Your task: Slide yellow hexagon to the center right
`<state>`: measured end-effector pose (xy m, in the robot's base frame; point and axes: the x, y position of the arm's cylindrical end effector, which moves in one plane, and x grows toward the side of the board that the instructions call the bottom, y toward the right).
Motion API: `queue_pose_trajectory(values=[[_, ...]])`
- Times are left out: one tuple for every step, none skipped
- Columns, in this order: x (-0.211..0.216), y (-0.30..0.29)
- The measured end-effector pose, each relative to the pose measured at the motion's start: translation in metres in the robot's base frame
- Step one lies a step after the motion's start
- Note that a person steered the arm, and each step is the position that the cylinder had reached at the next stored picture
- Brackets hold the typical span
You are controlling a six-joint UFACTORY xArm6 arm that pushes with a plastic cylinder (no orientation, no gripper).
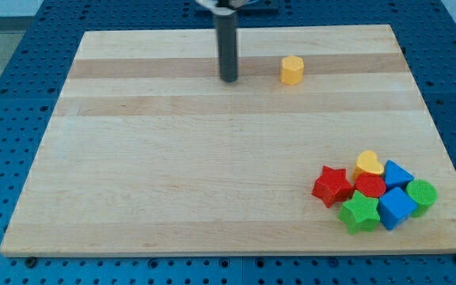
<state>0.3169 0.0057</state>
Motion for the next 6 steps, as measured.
queue_pose_trajectory(values=[[-0.006, 0.066], [-0.006, 0.106], [-0.040, 0.106], [-0.036, 0.117], [-0.009, 0.121], [0.028, 0.135]])
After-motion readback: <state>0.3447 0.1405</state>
